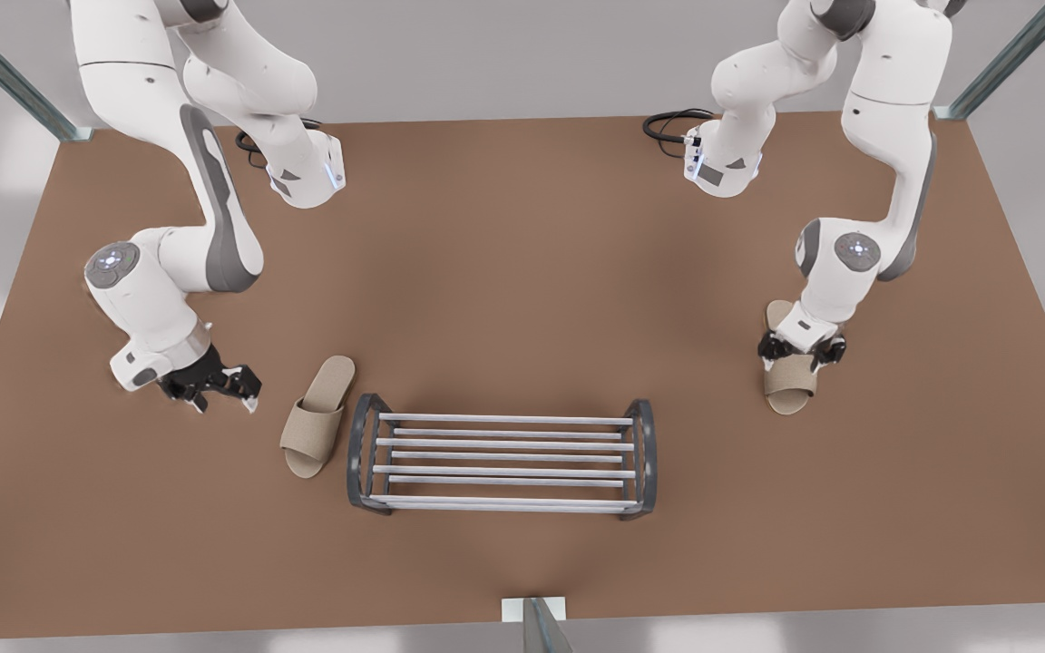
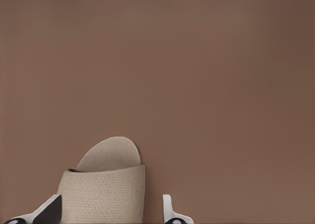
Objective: Place the right shoe on the shoe rack with the right arm, and place the left shoe on the shoe rack with the left arm
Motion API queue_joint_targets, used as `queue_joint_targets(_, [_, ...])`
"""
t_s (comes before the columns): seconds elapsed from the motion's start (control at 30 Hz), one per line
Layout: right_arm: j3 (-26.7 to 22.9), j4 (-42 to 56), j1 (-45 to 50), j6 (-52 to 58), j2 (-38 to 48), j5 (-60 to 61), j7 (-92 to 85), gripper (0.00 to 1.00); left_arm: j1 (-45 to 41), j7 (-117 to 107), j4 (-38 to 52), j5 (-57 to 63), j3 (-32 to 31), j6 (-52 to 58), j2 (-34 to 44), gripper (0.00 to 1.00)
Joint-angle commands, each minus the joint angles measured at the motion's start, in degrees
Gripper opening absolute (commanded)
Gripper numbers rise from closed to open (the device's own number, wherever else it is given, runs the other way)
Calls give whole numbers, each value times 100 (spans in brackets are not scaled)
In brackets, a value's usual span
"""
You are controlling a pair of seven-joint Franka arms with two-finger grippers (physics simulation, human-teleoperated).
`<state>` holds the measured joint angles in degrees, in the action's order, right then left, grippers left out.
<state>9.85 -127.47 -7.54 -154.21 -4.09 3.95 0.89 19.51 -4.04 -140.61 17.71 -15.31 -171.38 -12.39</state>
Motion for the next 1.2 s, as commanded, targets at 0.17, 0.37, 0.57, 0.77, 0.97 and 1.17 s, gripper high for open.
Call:
queue_joint_targets(0.17, [148,-2142,7,-4680,673,35,-97,100,633,-70,-880,866,11,-2848,-27,99])
queue_joint_targets(0.37, [148,-2062,-116,-4671,-268,26,-159,100,791,-53,-1328,875,20,-2848,-62,99])
queue_joint_targets(0.57, [368,-2431,-10,-4662,-171,44,-115,100,1204,0,-1416,1349,20,-2848,-44,100])
queue_joint_targets(0.77, [447,-2405,95,-4645,-356,53,-89,100,1485,0,-1416,1657,28,-2830,-185,99])
queue_joint_targets(0.97, [474,-2273,200,-4645,-804,105,-80,100,1661,9,-1425,1912,28,-2822,-343,99])
queue_joint_targets(1.17, [421,-2203,280,-4645,-1059,123,-115,100,1802,0,-1407,2079,37,-2822,-572,99])
